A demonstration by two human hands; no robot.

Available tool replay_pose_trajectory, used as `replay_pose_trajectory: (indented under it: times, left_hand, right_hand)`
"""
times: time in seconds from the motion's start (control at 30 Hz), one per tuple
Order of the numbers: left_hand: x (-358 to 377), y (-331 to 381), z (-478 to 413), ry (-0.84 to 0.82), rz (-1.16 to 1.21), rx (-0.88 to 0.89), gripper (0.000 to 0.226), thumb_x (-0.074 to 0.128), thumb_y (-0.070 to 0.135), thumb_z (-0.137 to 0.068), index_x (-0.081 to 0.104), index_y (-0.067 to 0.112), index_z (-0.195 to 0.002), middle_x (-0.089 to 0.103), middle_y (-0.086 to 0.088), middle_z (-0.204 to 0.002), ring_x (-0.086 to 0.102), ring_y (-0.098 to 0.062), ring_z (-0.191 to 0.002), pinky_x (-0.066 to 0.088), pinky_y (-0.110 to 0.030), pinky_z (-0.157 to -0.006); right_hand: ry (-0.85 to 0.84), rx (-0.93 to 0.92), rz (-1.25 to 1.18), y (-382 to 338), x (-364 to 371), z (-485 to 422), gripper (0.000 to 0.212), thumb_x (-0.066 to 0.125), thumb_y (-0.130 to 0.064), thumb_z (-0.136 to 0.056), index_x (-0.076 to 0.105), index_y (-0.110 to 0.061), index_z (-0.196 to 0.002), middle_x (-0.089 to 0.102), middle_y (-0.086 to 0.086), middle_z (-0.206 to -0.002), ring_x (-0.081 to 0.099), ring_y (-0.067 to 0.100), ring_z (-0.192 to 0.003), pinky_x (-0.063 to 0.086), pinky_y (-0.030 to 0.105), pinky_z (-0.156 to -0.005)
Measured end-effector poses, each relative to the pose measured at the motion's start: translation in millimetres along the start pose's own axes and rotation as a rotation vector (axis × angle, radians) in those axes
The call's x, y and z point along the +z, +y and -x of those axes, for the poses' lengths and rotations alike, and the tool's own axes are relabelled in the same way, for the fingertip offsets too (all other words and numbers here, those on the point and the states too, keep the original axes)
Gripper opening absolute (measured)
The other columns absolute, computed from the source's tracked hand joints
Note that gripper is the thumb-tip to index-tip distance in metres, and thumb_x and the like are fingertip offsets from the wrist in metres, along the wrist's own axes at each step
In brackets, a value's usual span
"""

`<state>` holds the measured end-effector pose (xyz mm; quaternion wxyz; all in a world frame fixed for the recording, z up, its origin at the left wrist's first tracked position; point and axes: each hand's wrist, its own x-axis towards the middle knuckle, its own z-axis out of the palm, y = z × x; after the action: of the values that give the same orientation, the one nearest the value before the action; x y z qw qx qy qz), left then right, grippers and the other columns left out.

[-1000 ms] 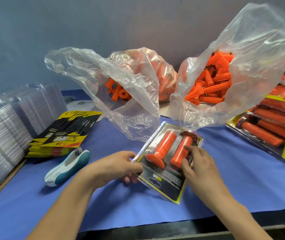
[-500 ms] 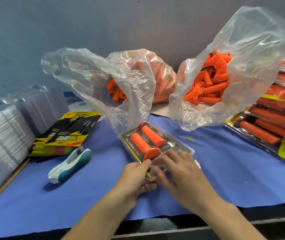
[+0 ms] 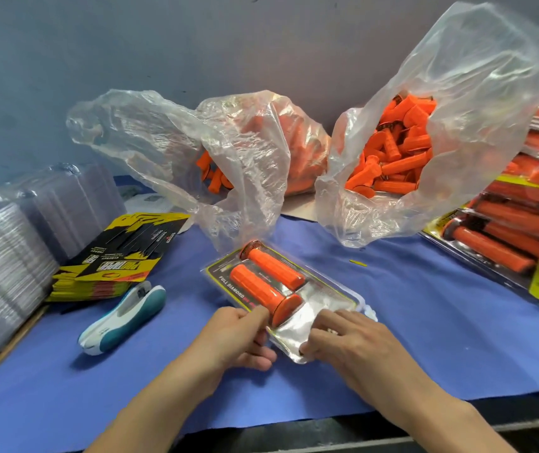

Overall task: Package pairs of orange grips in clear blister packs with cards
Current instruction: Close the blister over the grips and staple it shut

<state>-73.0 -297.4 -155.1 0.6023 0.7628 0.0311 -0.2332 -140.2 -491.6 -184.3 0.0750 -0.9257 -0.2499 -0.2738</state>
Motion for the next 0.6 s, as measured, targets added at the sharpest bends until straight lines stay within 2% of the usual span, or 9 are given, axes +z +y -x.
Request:
replay_pose_trajectory:
  times: [0.1,0.17,0.27,0.37,0.5,0.6]
  left_hand:
    - [-6.9,1.7,-6.9,0.052,0.073,-0.019,0.019,0.055,0.012,-0.091,0.061,0.007,-0.074,0.058,-0.006,-0.065,0.064,-0.016,-0.052,0.053,-0.023,-0.049]
    - [-5.7,0.4,-9.2,0.073,0.14,-0.028,0.02,0.056,0.011,-0.092,0.06,0.007,-0.074,0.061,-0.005,-0.061,0.064,-0.014,-0.051,0.052,-0.022,-0.048]
    - [1.2,-3.0,-9.4,0.097,0.231,-0.024,0.021,0.056,0.011,-0.093,0.059,0.006,-0.073,0.061,-0.003,-0.055,0.063,-0.013,-0.05,0.052,-0.021,-0.047]
    - [10.6,-7.3,-6.6,0.06,0.26,-0.043,0.021,0.056,0.011,-0.091,0.061,0.006,-0.071,0.062,-0.004,-0.056,0.065,-0.014,-0.052,0.051,-0.021,-0.047]
    - [8.4,-6.6,-6.5,0.003,0.252,-0.07,0.02,0.056,0.009,-0.089,0.062,0.007,-0.07,0.064,-0.006,-0.061,0.064,-0.013,-0.052,0.051,-0.021,-0.047]
    - [-5.5,-3.1,-12.9,0.048,0.214,-0.051,0.02,0.055,0.007,-0.09,0.061,0.006,-0.07,0.064,-0.006,-0.06,0.065,-0.012,-0.052,0.051,-0.019,-0.046]
  right_hand:
    - [-0.013,-0.008,0.014,6.5,-1.6,1.6,0.025,0.081,-0.014,-0.073,0.063,-0.03,-0.079,0.056,-0.011,-0.081,0.051,0.012,-0.066,0.033,0.022,-0.063]
    - [-0.012,-0.002,0.055,8.6,0.0,3.3,0.027,0.08,-0.013,-0.075,0.06,-0.03,-0.081,0.056,-0.012,-0.084,0.053,0.013,-0.071,0.036,0.022,-0.072]
    - [0.028,0.013,0.101,1.8,8.8,6.0,0.018,0.071,-0.019,-0.084,0.058,-0.03,-0.092,0.058,-0.011,-0.095,0.057,0.017,-0.084,0.044,0.031,-0.083]
    - [0.085,0.018,0.17,-4.6,15.9,4.7,0.013,0.068,-0.023,-0.089,0.061,-0.028,-0.098,0.058,-0.007,-0.094,0.056,0.019,-0.081,0.046,0.034,-0.078]
    - [0.115,0.017,0.203,-2.2,15.5,3.6,0.011,0.069,-0.023,-0.089,0.059,-0.027,-0.087,0.052,-0.007,-0.083,0.052,0.019,-0.072,0.045,0.034,-0.068]
    - [0.128,0.007,0.201,-1.4,14.3,5.8,0.013,0.068,-0.023,-0.089,0.057,-0.028,-0.085,0.051,-0.008,-0.081,0.051,0.018,-0.072,0.044,0.032,-0.068]
